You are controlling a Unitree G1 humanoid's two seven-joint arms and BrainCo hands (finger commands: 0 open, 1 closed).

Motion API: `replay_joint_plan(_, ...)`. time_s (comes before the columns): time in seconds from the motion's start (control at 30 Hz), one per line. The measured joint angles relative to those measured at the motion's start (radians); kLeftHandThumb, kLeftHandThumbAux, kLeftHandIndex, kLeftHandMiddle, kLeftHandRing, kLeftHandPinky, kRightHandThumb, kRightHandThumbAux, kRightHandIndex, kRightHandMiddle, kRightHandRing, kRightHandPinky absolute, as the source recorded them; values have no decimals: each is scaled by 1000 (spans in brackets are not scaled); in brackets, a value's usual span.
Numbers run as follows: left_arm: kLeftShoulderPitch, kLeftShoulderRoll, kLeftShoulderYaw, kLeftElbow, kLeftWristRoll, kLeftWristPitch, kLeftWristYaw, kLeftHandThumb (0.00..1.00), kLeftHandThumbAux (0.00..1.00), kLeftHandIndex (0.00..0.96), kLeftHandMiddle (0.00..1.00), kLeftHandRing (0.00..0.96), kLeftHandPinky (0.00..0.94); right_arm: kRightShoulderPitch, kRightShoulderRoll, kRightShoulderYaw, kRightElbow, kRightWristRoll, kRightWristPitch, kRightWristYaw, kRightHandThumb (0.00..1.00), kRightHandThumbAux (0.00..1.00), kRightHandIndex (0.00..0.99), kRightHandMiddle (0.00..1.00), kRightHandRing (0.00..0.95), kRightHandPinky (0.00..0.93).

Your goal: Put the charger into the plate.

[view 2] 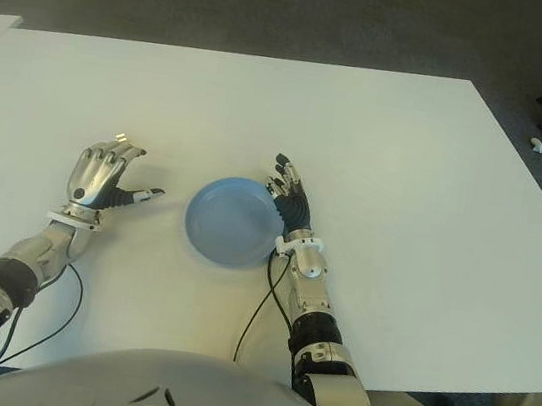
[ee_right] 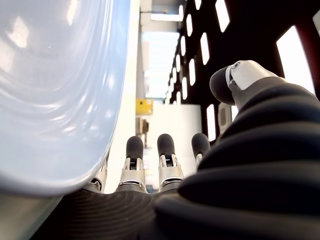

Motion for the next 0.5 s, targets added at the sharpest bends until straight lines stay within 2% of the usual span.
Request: replay_joint_plan(0.5,-13,-2,-5,33,6,4,-12,308,84,0,0,0,0,-9,-4,4,22,0,-21,0,114,590,13,34,35,80)
